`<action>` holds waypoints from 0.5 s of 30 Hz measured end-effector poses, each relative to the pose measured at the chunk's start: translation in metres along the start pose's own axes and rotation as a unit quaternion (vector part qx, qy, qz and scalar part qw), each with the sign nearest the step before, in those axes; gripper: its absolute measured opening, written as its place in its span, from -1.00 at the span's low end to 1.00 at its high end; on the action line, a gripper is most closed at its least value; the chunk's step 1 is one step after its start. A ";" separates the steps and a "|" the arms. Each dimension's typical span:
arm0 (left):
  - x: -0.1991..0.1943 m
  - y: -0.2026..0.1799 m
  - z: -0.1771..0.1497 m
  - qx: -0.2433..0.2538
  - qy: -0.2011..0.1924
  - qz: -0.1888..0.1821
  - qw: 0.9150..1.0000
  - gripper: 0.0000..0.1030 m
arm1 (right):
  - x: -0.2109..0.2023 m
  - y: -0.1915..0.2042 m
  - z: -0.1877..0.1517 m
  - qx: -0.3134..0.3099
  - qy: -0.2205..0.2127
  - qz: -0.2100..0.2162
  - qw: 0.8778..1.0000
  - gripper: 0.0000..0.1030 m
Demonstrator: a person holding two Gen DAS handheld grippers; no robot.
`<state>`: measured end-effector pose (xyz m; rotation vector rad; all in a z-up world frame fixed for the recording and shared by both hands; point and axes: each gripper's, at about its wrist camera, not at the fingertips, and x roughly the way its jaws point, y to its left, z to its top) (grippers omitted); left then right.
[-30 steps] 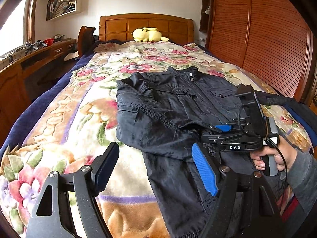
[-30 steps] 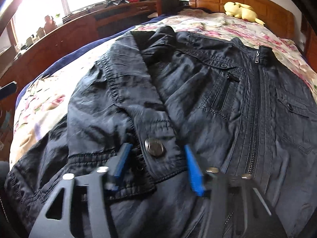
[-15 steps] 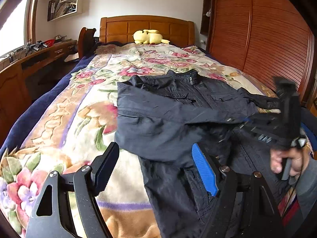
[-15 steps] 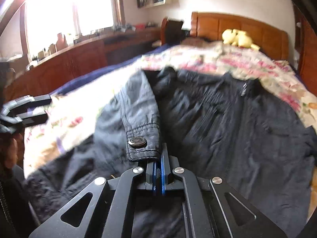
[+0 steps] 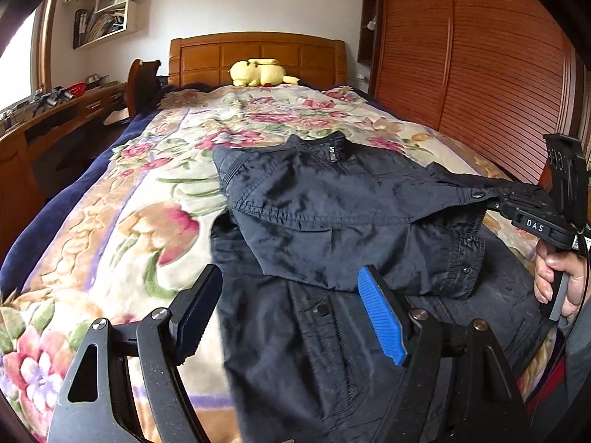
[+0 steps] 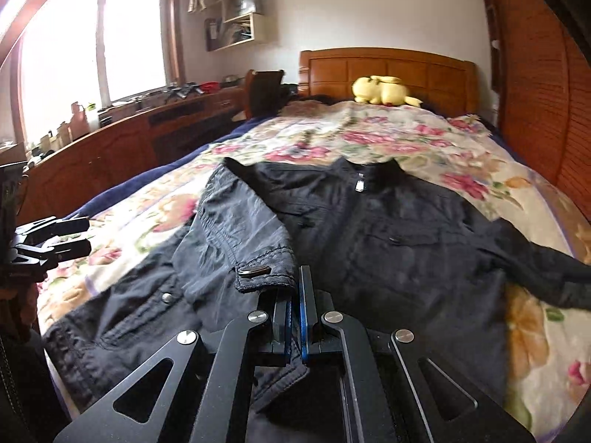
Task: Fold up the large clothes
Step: 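Grasp the jacket side edge near the buttons with the right gripper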
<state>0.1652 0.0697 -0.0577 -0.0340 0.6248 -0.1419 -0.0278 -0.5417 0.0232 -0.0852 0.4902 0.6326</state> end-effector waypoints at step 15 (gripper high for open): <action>0.023 -0.035 0.004 0.024 0.017 -0.015 0.999 0.49 | -0.021 -0.012 0.008 0.010 0.024 -0.095 0.995 -0.95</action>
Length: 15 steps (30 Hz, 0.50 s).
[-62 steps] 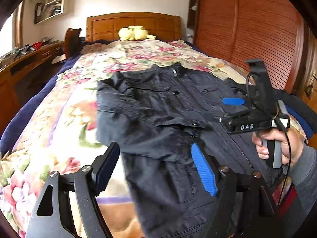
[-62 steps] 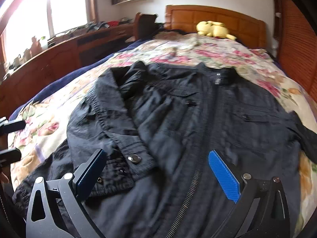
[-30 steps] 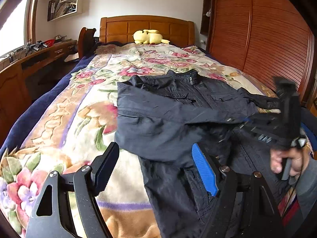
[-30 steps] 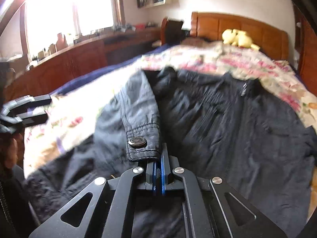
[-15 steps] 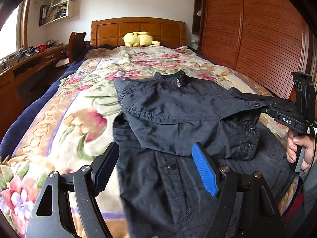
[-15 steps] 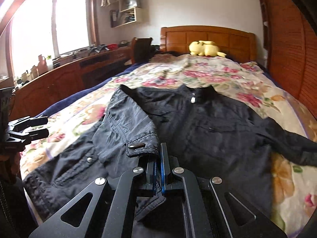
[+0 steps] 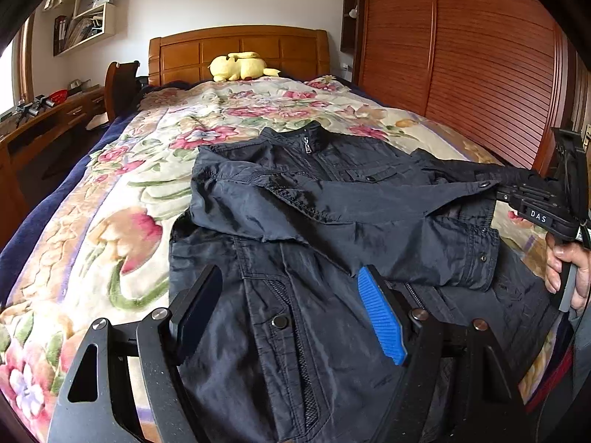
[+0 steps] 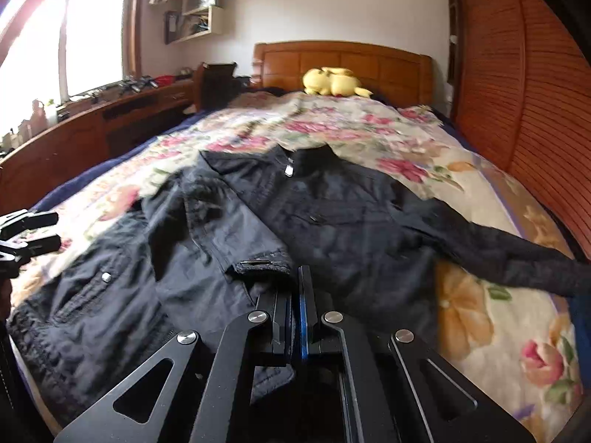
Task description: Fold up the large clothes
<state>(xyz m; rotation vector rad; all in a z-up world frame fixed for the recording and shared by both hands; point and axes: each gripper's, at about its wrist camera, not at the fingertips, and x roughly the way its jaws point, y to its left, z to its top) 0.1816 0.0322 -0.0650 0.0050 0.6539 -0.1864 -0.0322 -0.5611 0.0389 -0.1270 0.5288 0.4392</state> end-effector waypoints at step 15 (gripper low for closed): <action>0.008 -0.016 0.002 0.012 0.004 -0.004 1.000 0.49 | -0.006 0.002 -0.001 -0.002 0.052 -0.056 0.997 -0.71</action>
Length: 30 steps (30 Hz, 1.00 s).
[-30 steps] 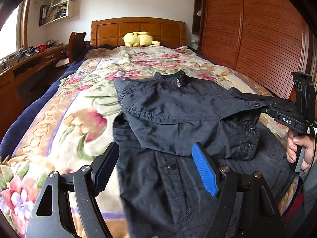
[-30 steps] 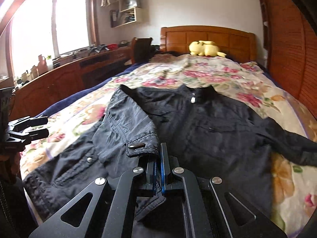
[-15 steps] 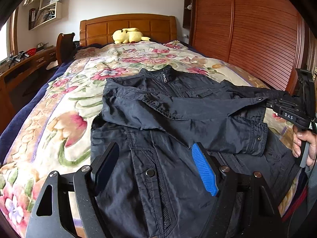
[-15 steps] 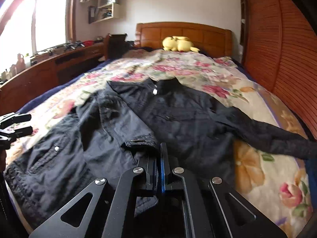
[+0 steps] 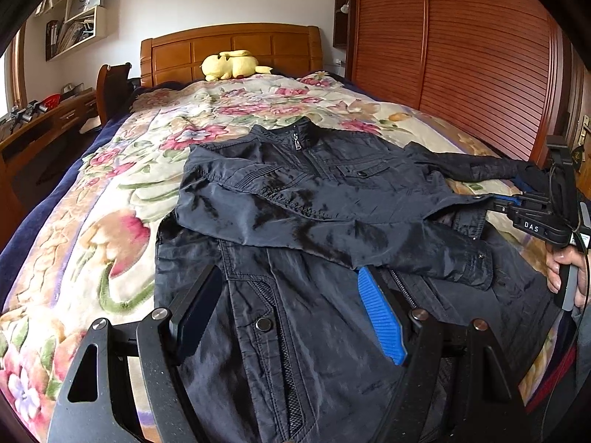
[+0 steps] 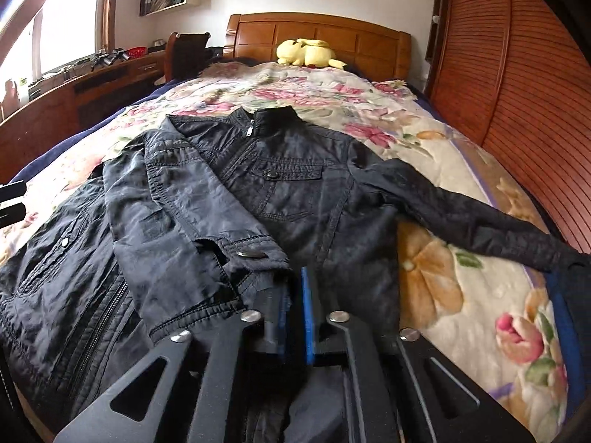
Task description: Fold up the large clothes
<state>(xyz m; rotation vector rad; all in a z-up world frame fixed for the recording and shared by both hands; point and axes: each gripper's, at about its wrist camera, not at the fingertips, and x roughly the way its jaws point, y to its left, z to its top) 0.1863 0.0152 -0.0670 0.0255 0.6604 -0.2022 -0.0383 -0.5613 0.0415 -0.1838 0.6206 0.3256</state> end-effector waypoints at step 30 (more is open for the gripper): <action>0.010 -0.047 0.001 0.021 0.010 -0.030 0.999 0.49 | -0.013 -0.037 -0.015 -0.034 0.060 0.073 0.995 -0.04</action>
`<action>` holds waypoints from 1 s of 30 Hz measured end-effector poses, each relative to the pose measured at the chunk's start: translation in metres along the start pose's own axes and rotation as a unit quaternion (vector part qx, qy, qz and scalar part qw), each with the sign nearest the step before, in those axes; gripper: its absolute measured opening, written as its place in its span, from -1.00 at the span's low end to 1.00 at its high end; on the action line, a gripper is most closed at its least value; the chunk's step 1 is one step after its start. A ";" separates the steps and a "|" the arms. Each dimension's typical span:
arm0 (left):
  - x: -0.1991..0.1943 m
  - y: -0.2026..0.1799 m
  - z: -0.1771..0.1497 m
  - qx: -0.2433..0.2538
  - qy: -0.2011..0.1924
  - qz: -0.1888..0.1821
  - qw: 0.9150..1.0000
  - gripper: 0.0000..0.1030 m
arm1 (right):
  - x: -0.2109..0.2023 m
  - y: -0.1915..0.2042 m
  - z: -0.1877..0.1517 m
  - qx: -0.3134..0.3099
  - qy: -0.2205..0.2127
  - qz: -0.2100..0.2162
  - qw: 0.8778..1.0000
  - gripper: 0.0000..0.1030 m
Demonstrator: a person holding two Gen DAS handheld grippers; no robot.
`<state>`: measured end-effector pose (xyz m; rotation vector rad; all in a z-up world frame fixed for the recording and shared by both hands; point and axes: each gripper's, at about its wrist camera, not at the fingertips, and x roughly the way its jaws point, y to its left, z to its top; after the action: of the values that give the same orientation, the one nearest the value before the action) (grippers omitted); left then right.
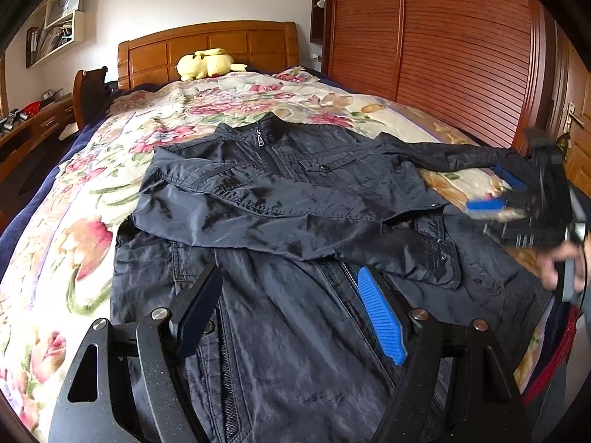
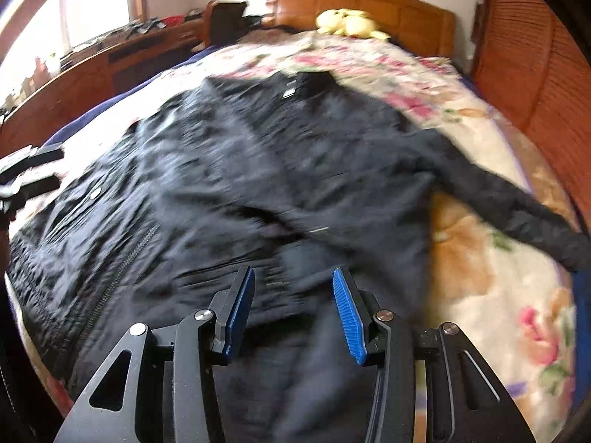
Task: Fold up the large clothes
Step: 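Move the right gripper to the other sleeve cuff and grasp it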
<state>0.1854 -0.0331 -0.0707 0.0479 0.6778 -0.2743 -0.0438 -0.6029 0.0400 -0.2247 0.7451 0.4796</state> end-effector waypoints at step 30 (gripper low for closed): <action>0.045 -0.013 -0.005 0.007 0.059 -0.014 0.998 0.49 | 0.010 -0.341 0.080 0.194 0.084 -0.284 0.935 0.44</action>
<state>0.2123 -0.0557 -0.1025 0.0683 0.7954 -0.3050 0.1789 -0.8669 0.1000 -0.1010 0.8821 -0.2419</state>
